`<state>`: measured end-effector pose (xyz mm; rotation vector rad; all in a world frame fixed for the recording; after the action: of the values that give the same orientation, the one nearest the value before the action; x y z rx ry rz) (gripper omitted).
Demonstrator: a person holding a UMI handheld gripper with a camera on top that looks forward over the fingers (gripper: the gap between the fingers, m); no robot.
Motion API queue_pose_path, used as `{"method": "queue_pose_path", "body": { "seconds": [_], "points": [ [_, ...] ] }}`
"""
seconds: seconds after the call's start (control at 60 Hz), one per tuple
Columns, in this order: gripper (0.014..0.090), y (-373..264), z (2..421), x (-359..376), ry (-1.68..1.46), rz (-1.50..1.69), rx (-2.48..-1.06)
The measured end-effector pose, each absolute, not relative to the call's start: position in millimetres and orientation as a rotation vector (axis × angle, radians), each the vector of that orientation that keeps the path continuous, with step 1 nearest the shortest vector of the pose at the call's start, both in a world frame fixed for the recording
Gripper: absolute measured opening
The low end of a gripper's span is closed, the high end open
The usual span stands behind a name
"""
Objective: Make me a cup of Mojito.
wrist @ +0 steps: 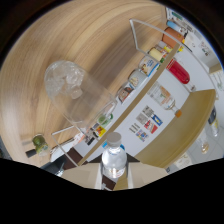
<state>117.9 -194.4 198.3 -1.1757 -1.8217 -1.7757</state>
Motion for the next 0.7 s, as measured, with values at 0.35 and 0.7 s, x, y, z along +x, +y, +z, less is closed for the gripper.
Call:
{"method": "queue_pose_path", "body": {
  "seconds": [0.35, 0.7],
  "points": [
    [0.0348, -204, 228, 105, -1.340, -1.238, -1.524],
    [0.0349, -204, 211, 125, -0.403, -0.189, -1.820]
  ]
}}
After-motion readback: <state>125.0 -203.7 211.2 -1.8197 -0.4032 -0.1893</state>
